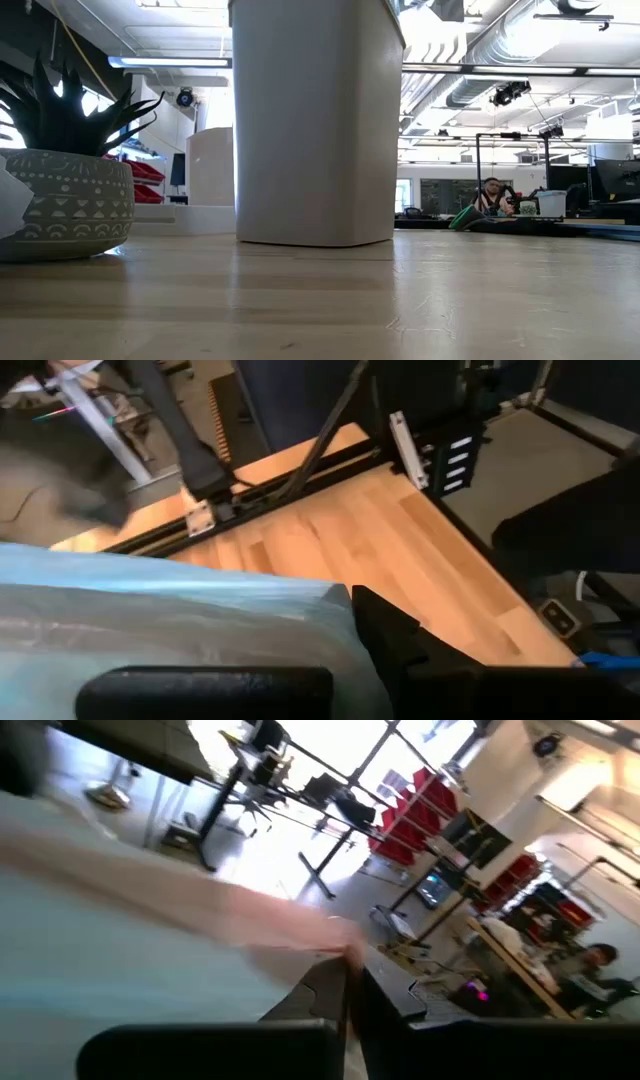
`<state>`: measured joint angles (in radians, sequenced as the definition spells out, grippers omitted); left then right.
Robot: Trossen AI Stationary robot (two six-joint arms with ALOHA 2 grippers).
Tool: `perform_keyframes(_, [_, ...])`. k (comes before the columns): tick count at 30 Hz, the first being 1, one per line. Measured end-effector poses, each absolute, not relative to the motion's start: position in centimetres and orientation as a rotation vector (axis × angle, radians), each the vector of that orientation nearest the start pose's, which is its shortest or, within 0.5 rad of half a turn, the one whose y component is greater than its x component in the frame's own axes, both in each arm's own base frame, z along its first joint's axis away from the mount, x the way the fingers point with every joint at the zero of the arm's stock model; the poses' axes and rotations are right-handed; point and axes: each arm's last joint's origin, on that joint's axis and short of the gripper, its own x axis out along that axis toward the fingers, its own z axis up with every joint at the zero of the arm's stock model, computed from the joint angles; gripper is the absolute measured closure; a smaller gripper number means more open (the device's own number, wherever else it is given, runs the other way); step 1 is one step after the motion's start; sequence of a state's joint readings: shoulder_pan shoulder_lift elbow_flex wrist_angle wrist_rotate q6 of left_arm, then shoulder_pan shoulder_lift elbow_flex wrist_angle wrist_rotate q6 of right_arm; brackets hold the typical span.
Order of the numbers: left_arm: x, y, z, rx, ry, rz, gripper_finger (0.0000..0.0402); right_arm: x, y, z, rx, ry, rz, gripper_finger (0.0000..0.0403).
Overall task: Place trash/remove bag and relplace
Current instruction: Remove the trash bag from the trash bin
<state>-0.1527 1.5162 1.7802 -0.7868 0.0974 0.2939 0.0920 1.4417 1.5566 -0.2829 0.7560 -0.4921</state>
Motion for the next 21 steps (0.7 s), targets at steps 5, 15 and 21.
perform_keyframes(5, [30.4,-5.9,44.1,0.303,0.479,-0.36,0.0402,32.2,0.0,43.6,-0.566,0.298,-0.653,0.0403])
perform_keyframes(15, [30.1,-7.3,44.0,0.295,0.482,-0.426,0.0402,32.5,0.0,44.8,-0.508,0.131,-0.526,0.0403])
perform_keyframes(21, [28.8,-7.1,44.5,0.274,0.513,-0.321,0.039,32.5,1.4,45.0,-0.535,0.103,-0.463,0.0403])
